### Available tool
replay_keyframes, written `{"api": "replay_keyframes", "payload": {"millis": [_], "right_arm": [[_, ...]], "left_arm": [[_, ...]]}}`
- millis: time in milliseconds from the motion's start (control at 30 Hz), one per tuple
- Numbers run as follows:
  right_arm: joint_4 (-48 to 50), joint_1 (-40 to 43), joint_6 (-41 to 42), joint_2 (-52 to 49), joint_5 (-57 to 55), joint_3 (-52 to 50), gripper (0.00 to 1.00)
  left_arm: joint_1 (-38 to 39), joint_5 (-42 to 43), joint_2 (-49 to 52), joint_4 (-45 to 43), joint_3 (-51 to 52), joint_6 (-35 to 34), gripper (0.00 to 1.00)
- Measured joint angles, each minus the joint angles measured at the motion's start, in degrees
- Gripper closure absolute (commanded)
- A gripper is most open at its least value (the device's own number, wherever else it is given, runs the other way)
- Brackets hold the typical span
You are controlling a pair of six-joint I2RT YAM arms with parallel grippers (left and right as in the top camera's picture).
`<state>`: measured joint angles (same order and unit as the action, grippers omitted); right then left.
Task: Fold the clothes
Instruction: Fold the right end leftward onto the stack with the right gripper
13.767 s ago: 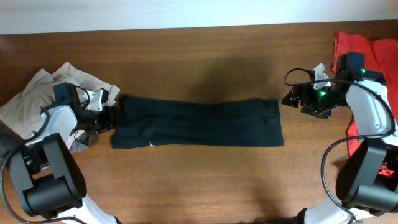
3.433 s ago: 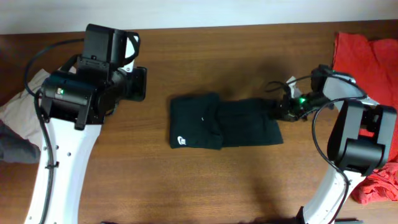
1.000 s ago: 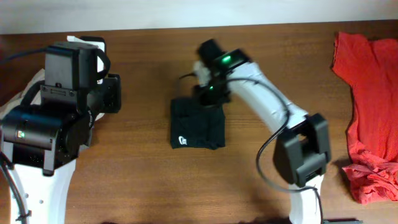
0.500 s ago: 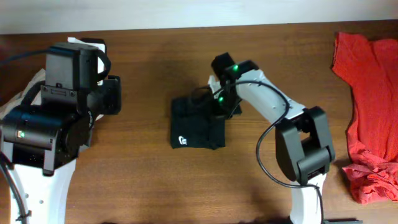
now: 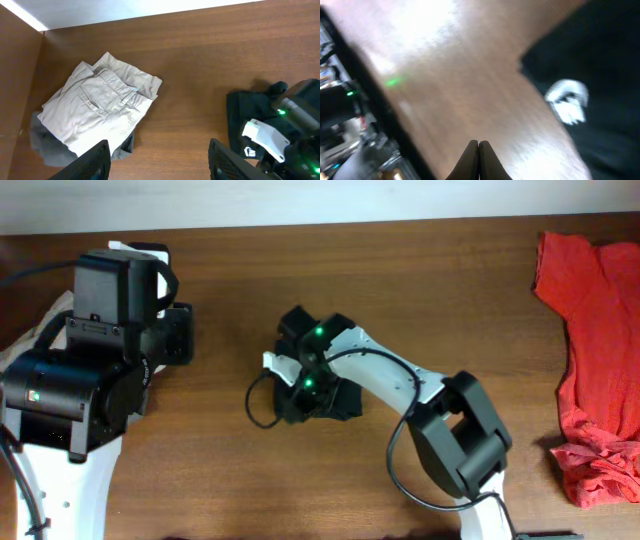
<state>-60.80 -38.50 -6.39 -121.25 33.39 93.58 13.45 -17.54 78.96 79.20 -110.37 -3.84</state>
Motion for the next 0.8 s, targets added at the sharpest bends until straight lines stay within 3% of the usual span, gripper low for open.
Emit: {"api": "replay_keyframes", "payload": {"millis": [400, 500, 800], "right_arm": [[0.7, 18.3, 7.4, 3.8, -10.4, 0.9, 0.96], [2.6, 18.9, 8.8, 3.0, -10.9, 0.9, 0.96], [7.7, 15.3, 12.9, -2.8, -11.1, 0.6, 0.96]], "left_arm": [[0.0, -0.8, 0.0, 0.4, 0.0, 0.0, 0.36], [0.0, -0.9, 0.0, 0.7, 0.0, 0.1, 0.30], [0.0, -1.0, 0.0, 2.5, 0.0, 0.2, 0.29]]}}
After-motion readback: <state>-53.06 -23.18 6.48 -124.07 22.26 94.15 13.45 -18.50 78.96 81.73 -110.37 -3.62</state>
